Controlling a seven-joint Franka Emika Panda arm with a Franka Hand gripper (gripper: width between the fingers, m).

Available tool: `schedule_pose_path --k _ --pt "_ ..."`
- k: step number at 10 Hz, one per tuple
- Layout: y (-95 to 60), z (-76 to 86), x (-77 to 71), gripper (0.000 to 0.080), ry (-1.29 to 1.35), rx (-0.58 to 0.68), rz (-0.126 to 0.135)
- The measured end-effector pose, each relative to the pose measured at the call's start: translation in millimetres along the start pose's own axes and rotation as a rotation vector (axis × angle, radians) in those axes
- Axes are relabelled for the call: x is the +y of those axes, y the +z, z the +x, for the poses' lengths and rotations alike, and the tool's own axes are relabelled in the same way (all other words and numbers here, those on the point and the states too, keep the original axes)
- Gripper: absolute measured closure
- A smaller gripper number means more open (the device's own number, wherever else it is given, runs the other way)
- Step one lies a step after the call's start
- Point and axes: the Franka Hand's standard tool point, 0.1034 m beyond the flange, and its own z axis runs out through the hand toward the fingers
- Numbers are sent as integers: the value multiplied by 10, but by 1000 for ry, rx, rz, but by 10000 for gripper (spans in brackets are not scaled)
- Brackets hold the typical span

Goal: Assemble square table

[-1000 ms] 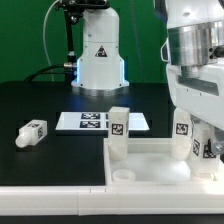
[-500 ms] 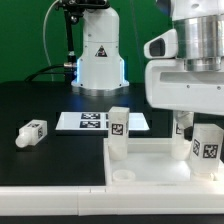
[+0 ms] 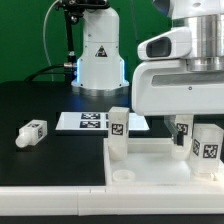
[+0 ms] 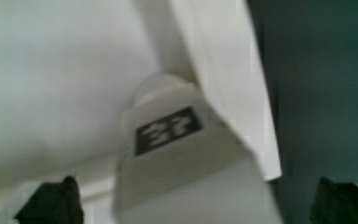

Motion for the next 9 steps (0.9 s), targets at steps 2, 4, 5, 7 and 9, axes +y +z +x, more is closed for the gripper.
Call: schedule_pose_path --k 2,4,5,7,9 --pt "19 -20 16 150 -102 -4 -12" --pt "20 -19 21 284 -69 -4 -12" --pt "22 -21 15 424 -7 -4 -9" --pt "15 11 26 517 219 17 -3" --pt "24 -8 33 516 524 31 -4"
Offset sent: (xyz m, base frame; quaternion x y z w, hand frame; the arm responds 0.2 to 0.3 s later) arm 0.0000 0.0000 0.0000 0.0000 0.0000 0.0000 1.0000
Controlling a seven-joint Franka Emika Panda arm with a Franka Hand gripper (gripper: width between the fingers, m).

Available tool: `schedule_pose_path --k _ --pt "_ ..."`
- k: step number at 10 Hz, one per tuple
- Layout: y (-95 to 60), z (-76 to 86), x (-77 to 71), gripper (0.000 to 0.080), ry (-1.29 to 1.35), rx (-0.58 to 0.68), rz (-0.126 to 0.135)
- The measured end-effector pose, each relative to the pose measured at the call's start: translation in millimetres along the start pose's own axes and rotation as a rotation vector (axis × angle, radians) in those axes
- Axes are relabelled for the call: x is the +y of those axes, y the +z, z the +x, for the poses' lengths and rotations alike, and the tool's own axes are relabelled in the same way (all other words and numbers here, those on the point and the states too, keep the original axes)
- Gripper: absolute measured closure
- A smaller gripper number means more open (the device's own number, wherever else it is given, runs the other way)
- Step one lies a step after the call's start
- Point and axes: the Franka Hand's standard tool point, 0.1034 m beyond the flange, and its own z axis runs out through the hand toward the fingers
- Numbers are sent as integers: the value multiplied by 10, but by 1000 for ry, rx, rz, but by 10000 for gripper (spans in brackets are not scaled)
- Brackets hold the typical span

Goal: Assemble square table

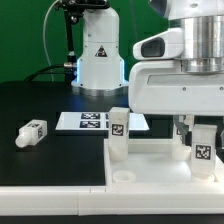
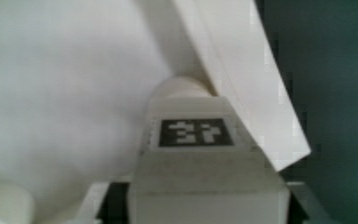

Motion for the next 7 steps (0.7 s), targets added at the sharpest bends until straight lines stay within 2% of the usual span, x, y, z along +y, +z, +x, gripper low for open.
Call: schedule_pose_path --k 2,4,5,7 --pt "10 -9 39 516 411 19 38" --pt "8 8 62 515 674 -6 55" --pt "8 8 66 515 728 -11 56" --pt "10 5 65 502 642 -10 50"
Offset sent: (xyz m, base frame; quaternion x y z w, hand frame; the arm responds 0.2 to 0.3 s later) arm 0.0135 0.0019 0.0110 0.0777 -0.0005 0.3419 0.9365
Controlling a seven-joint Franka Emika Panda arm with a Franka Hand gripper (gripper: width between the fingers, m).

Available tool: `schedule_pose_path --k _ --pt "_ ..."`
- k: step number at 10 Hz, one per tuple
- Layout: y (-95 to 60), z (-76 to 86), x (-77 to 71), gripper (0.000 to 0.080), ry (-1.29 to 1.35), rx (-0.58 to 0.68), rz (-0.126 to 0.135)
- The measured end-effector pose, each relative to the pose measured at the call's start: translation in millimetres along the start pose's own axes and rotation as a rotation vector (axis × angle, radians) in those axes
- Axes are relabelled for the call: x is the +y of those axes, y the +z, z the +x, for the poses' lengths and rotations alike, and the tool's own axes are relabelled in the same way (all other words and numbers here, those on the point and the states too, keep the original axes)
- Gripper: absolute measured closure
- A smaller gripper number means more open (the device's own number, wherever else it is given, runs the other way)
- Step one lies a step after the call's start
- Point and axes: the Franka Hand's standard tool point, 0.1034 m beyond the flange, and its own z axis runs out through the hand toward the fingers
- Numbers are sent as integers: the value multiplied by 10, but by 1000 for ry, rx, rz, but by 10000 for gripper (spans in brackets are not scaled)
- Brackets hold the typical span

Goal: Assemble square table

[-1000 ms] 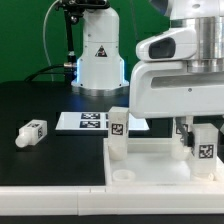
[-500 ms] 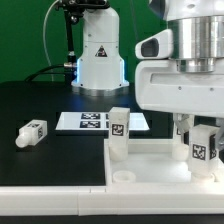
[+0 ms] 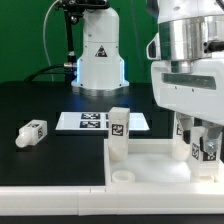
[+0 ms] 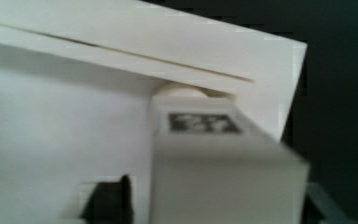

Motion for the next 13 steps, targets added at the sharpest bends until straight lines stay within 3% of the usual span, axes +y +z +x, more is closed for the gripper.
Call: schedule_pose_path --k 1,2,3,5,7,9,10,12,13 --pt "-22 -20 -9 325 -211 -10 -47" --pt "-20 -18 -41 192 -443 -15 -36" --pt "-20 -80 -34 192 -616 -34 -51" --pt "-15 -61 -18 152 -750 -42 -55" --pt "-16 -49 -17 151 -932 -39 -61" --pt "-46 -121 -106 151 -1315 -44 -90" --pt "-38 -120 -106 151 -1251 -43 -85" --pt "-35 -115 -103 392 -1218 -41 -86" --pt "-33 -113 -100 392 -1147 -39 -88"
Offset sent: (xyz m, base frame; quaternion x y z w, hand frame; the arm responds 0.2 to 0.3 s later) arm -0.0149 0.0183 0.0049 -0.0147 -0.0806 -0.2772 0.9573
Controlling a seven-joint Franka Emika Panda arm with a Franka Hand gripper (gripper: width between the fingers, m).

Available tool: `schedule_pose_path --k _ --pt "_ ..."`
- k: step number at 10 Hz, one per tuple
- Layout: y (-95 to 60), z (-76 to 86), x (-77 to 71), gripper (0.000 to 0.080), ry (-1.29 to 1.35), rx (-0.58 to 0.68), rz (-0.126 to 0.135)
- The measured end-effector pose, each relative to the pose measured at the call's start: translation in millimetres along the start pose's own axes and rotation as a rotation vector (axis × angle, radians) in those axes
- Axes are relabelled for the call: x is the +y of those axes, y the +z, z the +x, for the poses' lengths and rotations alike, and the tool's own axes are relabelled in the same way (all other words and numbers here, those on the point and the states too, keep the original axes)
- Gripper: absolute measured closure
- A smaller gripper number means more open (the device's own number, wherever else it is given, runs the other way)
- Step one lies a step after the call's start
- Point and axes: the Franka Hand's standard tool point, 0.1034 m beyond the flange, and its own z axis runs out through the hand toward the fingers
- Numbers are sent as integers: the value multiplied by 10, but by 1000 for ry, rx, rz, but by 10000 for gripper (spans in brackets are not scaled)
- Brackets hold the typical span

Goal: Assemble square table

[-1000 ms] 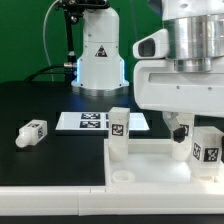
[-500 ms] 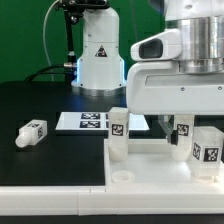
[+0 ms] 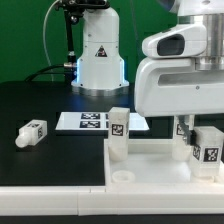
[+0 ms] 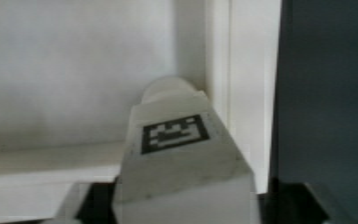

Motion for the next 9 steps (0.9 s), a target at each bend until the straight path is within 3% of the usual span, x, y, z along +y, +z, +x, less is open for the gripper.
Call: schedule_pose_path --k 1,5,7,9 --pt "11 0 30 512 87 2 -3" --pt "16 16 67 512 548 34 -1" --pt "31 -27 55 512 1001 21 36" --pt "32 -41 6 512 1292 5 52"
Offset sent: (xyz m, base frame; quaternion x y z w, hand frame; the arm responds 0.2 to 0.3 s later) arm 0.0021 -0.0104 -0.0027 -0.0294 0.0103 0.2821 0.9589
